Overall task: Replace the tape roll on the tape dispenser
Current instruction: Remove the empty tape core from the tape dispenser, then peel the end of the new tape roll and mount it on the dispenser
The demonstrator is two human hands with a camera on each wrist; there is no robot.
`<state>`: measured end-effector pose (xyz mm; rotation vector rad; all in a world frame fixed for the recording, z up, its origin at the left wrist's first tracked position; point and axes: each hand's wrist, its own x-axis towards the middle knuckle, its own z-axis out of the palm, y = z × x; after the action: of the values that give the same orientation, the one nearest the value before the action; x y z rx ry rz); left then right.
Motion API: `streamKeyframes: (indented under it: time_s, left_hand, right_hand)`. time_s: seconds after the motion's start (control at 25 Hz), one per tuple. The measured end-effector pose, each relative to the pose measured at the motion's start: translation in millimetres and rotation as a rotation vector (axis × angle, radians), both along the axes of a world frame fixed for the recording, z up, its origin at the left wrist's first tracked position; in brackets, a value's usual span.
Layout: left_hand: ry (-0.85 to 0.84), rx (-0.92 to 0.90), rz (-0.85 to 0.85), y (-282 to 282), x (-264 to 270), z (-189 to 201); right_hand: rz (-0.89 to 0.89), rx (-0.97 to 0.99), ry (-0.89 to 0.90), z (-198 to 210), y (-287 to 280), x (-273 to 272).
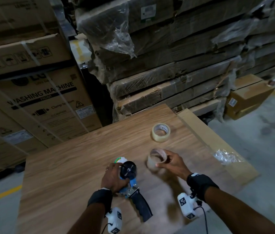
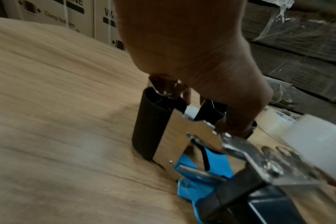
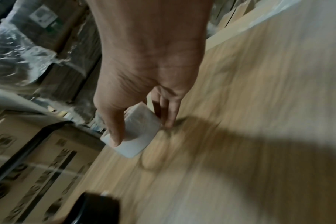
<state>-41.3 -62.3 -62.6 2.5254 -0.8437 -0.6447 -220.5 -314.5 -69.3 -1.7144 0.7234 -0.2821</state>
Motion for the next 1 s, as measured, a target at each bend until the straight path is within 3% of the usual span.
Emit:
streamKeyframes:
  time_s: [0.36,0.72,0.88,1.0]
  left_hand:
    - [0.090,-0.150,0.155,10,12,-3]
    - [0.032,-0.106,0.113,23,11,-18]
    - [0.046,-0.120,0.141,25,9,-19]
    - [0.107,-0.157,0.189,28,9,-17]
  right_hand:
    - [-0.333,-0.215,0.215,-8,-83,-72]
    - [-0.417,-0.182,0.253,-28,-105,-73]
    - [-0.417,-0.250,0.385,-12,-97,-65]
    - [-0.413,-0.316,0.350,1,-85,-57]
